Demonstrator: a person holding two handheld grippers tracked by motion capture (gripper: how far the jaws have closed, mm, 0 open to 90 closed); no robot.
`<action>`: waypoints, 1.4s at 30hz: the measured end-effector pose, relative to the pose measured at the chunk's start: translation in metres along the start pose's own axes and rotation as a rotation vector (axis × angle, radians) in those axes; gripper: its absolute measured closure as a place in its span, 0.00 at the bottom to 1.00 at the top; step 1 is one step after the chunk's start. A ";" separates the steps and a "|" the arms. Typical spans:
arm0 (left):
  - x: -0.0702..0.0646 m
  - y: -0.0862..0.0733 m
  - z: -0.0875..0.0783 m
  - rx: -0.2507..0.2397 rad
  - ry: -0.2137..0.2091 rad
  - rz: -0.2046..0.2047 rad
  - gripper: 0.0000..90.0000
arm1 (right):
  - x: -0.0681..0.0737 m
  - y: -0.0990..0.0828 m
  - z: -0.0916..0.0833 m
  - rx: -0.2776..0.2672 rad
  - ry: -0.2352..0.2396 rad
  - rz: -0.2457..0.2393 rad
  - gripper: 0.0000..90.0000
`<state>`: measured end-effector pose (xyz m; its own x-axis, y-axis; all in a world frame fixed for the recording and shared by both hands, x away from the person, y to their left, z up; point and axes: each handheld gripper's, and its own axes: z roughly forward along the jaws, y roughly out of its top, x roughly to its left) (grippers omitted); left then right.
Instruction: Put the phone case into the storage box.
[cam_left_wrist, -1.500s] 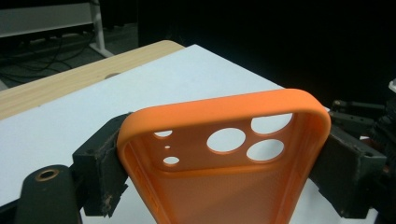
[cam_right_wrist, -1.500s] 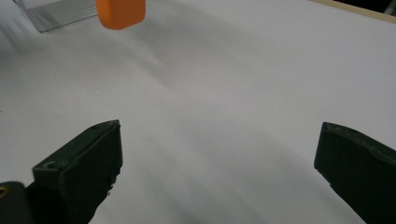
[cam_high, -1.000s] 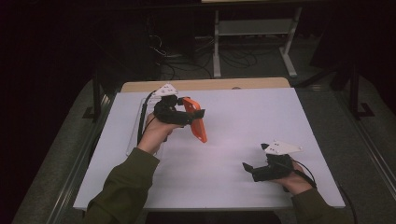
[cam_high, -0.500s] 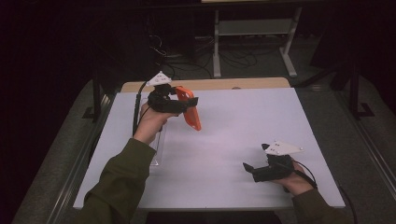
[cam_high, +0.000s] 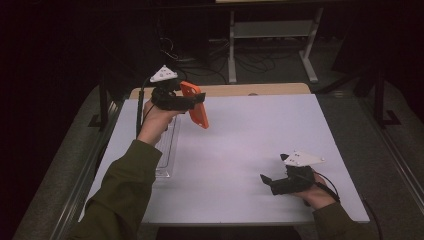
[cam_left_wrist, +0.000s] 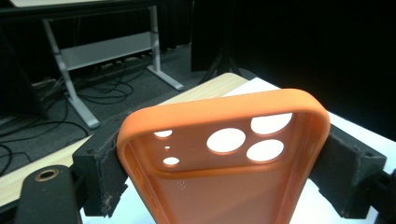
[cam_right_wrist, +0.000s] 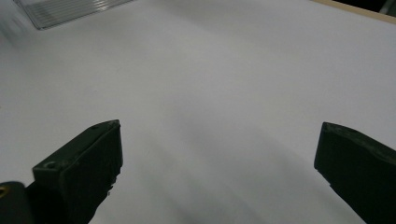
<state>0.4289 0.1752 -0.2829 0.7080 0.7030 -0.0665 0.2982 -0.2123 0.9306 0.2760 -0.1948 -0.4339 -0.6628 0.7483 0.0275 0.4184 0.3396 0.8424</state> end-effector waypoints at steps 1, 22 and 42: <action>0.001 0.002 -0.001 0.002 0.008 0.004 0.17 | 0.000 0.000 0.000 0.000 0.000 0.000 0.00; 0.033 0.008 -0.012 -0.001 0.171 0.005 0.17 | 0.001 0.000 -0.001 0.005 0.003 -0.004 0.00; 0.065 -0.001 -0.019 0.013 0.338 -0.028 0.17 | 0.001 0.000 -0.001 0.009 0.001 -0.005 0.00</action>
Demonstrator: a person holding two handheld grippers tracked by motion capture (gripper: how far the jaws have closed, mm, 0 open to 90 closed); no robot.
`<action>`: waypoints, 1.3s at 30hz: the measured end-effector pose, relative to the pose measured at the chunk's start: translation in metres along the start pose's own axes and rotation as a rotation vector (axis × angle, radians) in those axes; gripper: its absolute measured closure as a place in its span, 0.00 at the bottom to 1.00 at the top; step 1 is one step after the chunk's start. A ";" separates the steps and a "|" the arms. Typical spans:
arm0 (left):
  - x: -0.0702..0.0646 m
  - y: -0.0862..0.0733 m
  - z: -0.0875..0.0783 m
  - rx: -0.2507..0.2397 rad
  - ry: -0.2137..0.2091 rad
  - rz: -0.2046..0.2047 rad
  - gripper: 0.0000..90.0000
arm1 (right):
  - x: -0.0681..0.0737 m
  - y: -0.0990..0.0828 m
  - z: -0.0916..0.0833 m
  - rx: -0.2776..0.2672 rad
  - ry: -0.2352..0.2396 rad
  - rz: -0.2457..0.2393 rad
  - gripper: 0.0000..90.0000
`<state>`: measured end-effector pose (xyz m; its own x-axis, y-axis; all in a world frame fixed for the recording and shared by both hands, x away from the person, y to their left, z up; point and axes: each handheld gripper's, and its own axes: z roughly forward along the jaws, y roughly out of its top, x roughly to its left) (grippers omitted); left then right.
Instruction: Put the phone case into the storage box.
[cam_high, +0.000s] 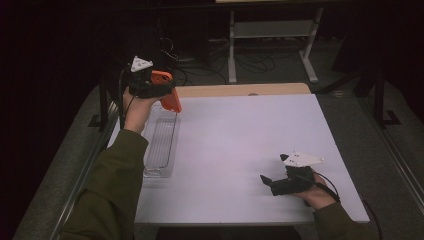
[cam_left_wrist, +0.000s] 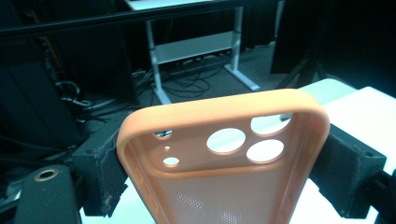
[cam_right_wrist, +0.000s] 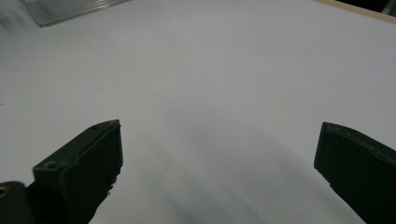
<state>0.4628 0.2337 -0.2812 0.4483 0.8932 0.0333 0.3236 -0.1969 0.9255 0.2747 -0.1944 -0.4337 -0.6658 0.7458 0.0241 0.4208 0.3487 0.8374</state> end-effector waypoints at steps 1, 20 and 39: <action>0.001 -0.001 0.001 0.003 0.008 0.003 0.17 | 0.000 0.000 0.000 0.000 0.000 0.000 0.00; 0.013 -0.018 0.018 0.068 0.145 -0.049 0.17 | -0.001 0.000 0.000 -0.003 0.003 -0.002 0.00; 0.019 -0.041 0.037 0.141 0.226 -0.078 0.16 | -0.001 0.000 -0.001 -0.004 0.003 0.001 0.00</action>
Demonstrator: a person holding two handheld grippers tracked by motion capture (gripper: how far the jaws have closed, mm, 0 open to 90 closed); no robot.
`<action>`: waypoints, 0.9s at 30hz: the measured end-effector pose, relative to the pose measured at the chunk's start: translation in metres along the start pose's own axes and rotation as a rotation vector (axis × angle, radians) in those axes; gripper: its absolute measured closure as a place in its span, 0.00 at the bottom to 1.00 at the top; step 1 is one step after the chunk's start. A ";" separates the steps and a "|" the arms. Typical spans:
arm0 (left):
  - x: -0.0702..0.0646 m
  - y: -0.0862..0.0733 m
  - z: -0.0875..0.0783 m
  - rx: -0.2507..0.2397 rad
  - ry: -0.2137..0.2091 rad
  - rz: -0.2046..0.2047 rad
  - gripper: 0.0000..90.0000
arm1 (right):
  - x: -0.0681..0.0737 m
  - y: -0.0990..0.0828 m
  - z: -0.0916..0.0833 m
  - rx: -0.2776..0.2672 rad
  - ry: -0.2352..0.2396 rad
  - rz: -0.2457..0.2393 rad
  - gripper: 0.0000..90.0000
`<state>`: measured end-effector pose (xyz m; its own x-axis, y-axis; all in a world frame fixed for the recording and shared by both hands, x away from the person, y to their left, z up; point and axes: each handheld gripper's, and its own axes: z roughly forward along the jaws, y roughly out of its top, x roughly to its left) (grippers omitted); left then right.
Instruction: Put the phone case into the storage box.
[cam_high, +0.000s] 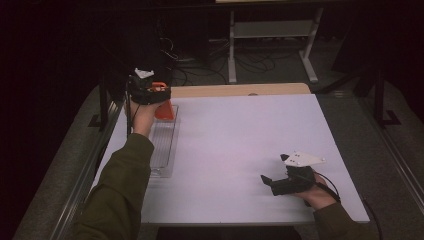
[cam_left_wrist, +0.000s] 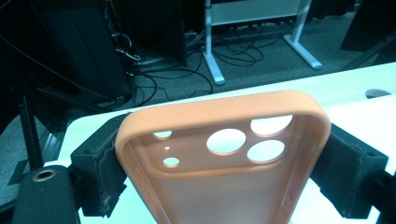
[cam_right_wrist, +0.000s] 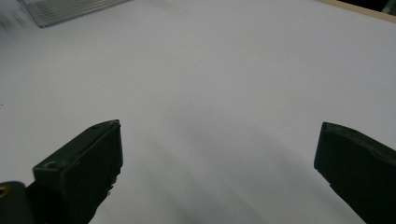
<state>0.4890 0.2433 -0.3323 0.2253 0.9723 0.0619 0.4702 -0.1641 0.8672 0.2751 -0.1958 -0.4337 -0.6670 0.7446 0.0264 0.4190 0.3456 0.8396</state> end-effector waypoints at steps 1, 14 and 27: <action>-0.001 -0.001 0.002 -0.006 0.002 -0.011 0.16 | 0.000 0.000 0.000 0.000 0.000 0.000 0.00; -0.005 -0.010 0.013 0.020 0.029 -0.013 0.16 | 0.001 0.000 0.000 0.005 0.005 0.002 0.00; -0.010 -0.018 0.023 0.057 0.052 0.004 0.16 | 0.000 -0.001 -0.001 0.004 0.002 0.003 0.00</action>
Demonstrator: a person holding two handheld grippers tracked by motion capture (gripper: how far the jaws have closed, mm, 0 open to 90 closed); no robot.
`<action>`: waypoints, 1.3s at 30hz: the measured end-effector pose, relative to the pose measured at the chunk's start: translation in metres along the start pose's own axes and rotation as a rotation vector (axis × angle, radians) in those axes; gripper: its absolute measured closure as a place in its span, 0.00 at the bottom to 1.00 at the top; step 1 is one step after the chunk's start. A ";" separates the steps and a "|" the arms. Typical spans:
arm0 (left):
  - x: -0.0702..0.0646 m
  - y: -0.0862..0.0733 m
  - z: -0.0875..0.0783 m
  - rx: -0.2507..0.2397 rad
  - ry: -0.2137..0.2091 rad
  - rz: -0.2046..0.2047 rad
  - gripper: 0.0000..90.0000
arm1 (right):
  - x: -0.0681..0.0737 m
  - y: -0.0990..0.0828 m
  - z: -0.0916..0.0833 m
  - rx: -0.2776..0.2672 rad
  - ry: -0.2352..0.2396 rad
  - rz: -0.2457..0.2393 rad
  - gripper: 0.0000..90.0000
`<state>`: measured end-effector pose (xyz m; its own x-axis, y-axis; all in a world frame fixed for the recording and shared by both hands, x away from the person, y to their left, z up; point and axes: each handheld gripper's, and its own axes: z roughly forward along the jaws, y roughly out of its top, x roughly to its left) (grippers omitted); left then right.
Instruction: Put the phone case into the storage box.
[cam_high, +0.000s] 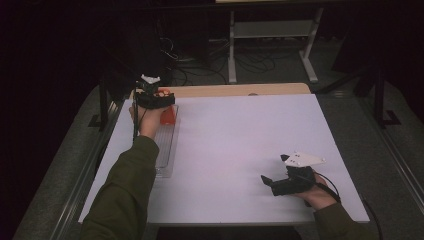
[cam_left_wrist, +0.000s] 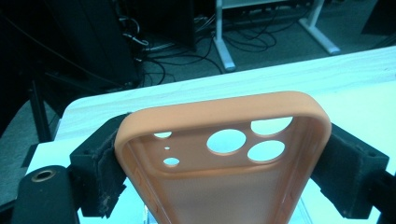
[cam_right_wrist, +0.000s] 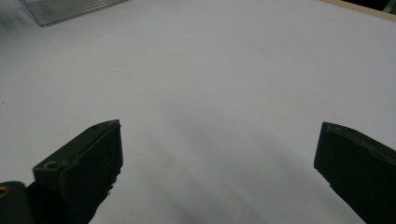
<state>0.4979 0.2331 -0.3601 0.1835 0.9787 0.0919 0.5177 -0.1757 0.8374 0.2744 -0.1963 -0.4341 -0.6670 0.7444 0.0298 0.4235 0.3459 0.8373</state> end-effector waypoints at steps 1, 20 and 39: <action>0.000 0.000 0.000 -0.001 -0.001 -0.001 0.16 | 0.000 0.000 0.000 0.000 0.000 -0.001 0.00; 0.002 0.001 0.012 0.001 0.016 -0.002 0.15 | 0.000 0.000 -0.001 0.002 0.000 -0.006 0.00; 0.002 0.005 0.027 0.010 0.013 0.047 0.14 | -0.001 -0.001 -0.002 -0.006 -0.001 -0.006 0.00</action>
<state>0.5233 0.2316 -0.3703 0.1965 0.9707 0.1382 0.5168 -0.2223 0.8267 0.2737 -0.1987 -0.4334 -0.6692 0.7427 0.0241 0.4158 0.3474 0.8405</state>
